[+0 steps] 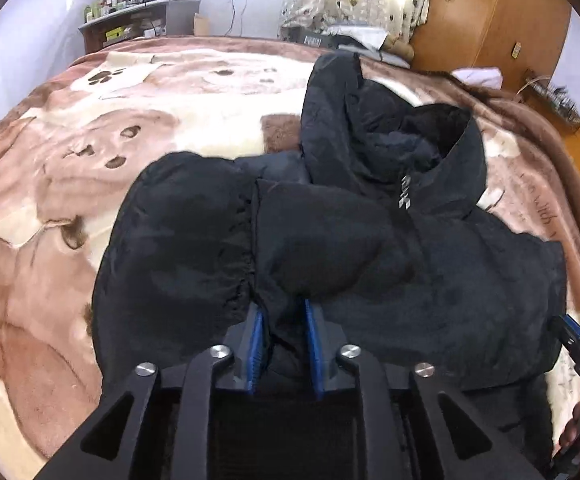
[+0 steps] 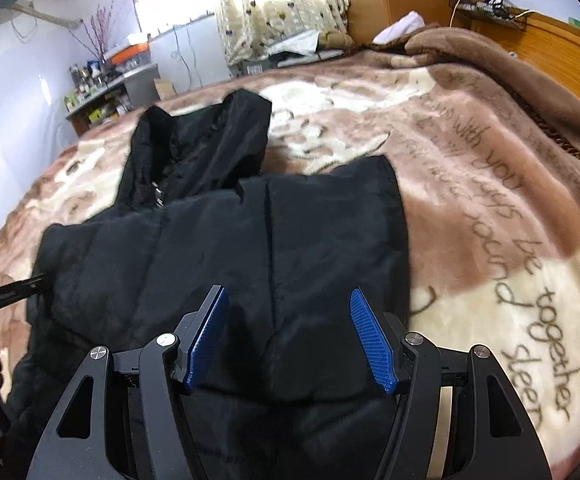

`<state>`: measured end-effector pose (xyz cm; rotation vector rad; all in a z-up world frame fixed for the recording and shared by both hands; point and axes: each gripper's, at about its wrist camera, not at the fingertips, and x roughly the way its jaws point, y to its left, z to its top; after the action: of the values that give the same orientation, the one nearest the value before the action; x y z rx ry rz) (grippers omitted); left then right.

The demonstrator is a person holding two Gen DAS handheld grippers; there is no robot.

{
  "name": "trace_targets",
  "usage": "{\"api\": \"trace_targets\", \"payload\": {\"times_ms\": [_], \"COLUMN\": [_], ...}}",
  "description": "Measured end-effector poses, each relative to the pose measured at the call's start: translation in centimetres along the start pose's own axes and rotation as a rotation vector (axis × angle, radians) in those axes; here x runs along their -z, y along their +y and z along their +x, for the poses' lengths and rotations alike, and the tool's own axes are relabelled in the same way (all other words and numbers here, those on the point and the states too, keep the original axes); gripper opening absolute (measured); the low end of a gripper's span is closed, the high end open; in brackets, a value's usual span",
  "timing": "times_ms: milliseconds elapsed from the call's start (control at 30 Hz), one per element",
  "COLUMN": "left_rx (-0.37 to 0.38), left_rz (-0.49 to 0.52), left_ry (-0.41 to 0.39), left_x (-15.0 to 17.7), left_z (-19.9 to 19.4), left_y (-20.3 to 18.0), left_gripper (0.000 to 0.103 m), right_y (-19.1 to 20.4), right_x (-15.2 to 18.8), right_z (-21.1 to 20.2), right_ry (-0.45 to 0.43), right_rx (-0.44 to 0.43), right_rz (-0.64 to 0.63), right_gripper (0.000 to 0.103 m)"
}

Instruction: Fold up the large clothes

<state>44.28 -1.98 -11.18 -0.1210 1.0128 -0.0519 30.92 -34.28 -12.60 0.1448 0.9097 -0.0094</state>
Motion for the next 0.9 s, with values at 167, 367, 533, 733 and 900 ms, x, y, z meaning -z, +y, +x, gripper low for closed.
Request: {"api": "trace_targets", "payload": {"times_ms": [167,367,533,733,900], "left_rx": [0.022,0.012,0.049,0.08,0.133], "left_rz": [-0.029,-0.025,-0.076,-0.055,0.011], "left_ry": [0.053,0.066,0.091,0.037,0.002], "left_x": [0.0,0.2,-0.2,-2.1,-6.8], "left_z": [2.4,3.3,2.1,-2.2,-4.7], "left_y": [0.9,0.8,1.9,4.2,4.0], "left_gripper": [0.033,0.034,0.053,0.074,0.083], "right_y": [0.1,0.1,-0.4,-2.2,-2.8], "right_x": [0.9,1.1,0.4,-1.6,-5.3], "right_z": [2.5,3.5,2.8,-2.1,-3.5], "right_ry": [0.046,0.085,0.128,0.036,-0.002], "right_rx": [0.038,0.07,0.075,-0.045,-0.111], "right_rz": [-0.024,-0.034,0.001,0.086,0.112], "right_gripper": [0.065,0.07,0.071,0.072,0.072]}}
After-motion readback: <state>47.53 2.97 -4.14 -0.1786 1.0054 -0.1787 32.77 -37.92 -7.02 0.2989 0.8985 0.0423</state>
